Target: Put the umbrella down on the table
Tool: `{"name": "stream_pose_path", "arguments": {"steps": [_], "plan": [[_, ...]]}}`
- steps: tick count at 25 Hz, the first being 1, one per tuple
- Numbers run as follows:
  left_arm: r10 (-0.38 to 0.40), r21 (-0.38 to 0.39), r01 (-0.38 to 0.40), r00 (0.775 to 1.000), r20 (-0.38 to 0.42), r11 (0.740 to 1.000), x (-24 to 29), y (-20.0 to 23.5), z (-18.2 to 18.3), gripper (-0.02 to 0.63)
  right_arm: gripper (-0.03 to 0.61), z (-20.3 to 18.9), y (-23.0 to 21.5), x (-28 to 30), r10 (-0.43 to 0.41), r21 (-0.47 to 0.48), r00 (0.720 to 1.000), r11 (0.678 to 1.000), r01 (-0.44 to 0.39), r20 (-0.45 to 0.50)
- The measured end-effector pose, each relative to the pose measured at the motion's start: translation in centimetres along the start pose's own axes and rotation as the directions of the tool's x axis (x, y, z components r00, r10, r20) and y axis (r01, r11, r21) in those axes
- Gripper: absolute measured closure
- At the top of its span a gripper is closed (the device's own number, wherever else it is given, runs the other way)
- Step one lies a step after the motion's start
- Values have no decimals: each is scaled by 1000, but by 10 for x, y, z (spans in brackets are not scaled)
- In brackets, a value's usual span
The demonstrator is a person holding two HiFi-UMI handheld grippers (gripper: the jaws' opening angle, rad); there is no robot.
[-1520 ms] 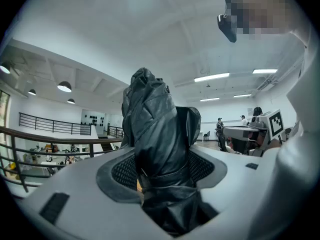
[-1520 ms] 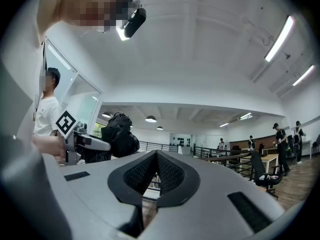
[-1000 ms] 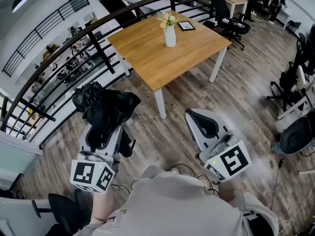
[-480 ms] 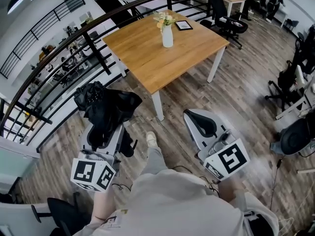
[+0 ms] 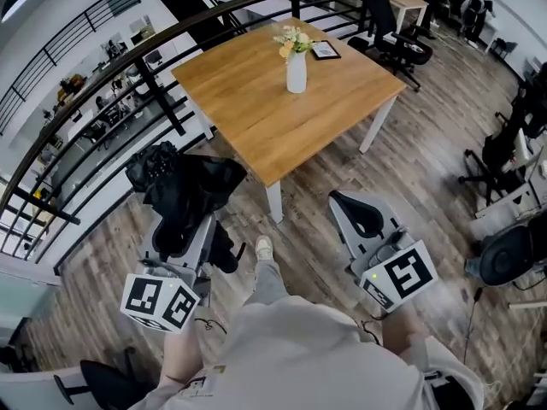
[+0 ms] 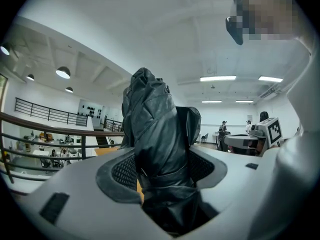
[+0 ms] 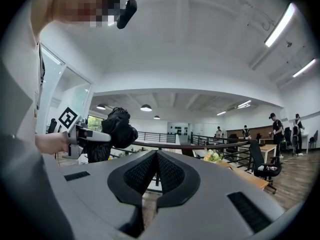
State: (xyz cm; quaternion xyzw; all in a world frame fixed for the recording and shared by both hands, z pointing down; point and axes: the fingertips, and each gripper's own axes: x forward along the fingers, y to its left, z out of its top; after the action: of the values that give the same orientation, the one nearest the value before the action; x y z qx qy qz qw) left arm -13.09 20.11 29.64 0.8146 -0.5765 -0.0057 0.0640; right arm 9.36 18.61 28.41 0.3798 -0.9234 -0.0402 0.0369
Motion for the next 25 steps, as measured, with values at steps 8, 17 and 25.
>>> {"name": "stream_pose_path", "arguments": {"steps": [8, 17, 25], "plan": [[-33, -45, 31, 999, -36, 998, 101, 85, 11, 331, 551, -5, -38, 116, 18, -12, 998, 1000, -19, -64], [-107, -128, 94, 988, -107, 987, 226, 189, 7, 330, 551, -16, -83, 254, 30, -12, 990, 999, -32, -138], [-128, -113, 109, 977, -170, 988, 308, 256, -1, 330, 551, -48, -117, 341, 22, 39, 982, 999, -14, -186]]}}
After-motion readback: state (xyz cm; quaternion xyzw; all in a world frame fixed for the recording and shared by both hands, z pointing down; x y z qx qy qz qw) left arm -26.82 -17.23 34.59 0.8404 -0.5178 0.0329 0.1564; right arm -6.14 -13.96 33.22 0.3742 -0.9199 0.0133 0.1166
